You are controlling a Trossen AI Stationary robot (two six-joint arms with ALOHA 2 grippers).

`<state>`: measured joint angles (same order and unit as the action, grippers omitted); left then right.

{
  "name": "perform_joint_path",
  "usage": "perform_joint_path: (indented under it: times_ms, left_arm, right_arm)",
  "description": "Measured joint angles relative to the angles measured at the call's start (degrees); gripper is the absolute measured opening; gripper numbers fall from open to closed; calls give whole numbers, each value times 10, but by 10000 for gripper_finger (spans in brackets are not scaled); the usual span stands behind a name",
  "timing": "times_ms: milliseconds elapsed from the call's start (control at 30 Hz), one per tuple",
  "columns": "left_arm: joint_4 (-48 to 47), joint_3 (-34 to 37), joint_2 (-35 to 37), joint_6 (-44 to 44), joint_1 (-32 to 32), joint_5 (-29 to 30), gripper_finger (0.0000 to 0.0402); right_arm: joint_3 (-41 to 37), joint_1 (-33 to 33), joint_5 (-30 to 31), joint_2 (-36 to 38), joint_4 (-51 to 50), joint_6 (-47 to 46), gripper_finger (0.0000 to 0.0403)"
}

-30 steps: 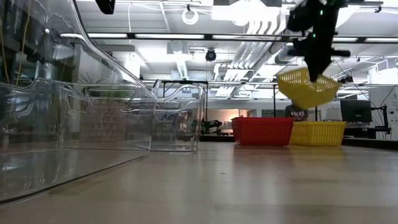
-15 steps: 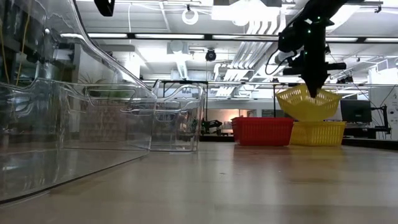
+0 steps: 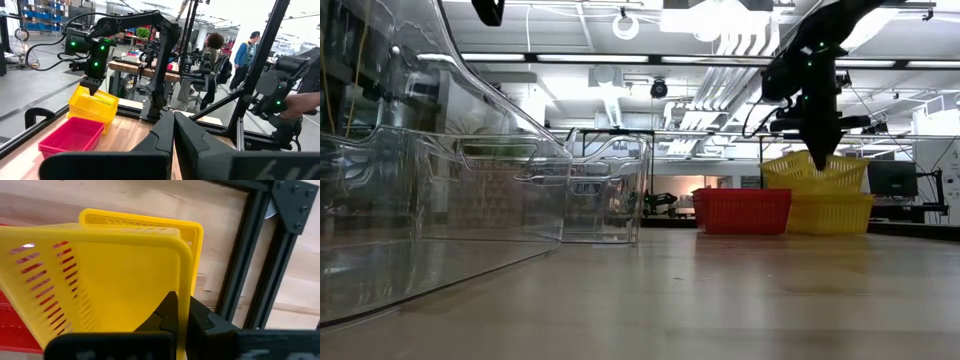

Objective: Stack baskets by color
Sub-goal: Stack the bottom yellow bin on top of the yellow bin, then stack the bottom transparent bin on top of the middle transparent bin

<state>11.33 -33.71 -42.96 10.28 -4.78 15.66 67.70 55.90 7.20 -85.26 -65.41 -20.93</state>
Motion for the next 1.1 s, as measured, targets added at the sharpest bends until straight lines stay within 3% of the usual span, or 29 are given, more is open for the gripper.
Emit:
perform_joint_path:
  times_ms: [467, 567, 900, 1100]
  left_arm:
    - [0, 0, 0, -4, 0, 0, 0]
    - [0, 0, 0, -4, 0, 0, 0]
    - [0, 0, 0, -4, 0, 0, 0]
    - [0, 0, 0, -4, 0, 0, 0]
  right_arm:
    - [0, 0, -13, -3, -3, 6, 11]
    - [0, 0, -13, -3, -3, 4, 42]
    - [0, 0, -5, 10, -5, 52, 200]
    - [0, 0, 17, 59, -7, 60, 235]
